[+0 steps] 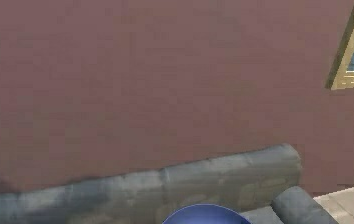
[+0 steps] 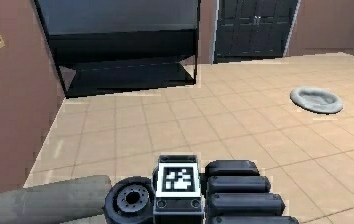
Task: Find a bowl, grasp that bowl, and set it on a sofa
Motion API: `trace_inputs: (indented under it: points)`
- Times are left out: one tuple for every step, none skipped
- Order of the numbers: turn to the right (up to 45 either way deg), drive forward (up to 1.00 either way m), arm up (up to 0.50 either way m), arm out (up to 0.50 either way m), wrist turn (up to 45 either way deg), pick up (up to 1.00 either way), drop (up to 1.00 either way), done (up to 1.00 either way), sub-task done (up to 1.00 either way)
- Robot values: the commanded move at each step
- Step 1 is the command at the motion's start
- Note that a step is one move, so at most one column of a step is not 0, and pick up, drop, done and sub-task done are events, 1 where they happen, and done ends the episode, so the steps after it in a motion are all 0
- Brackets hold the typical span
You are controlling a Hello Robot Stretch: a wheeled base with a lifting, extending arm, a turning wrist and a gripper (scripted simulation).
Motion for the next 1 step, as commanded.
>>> trace_inputs:
  points:
    - [0.0, 0.0, 0.0, 0.0, 39.0, 0.0, 0.0, 0.0, 0.0]
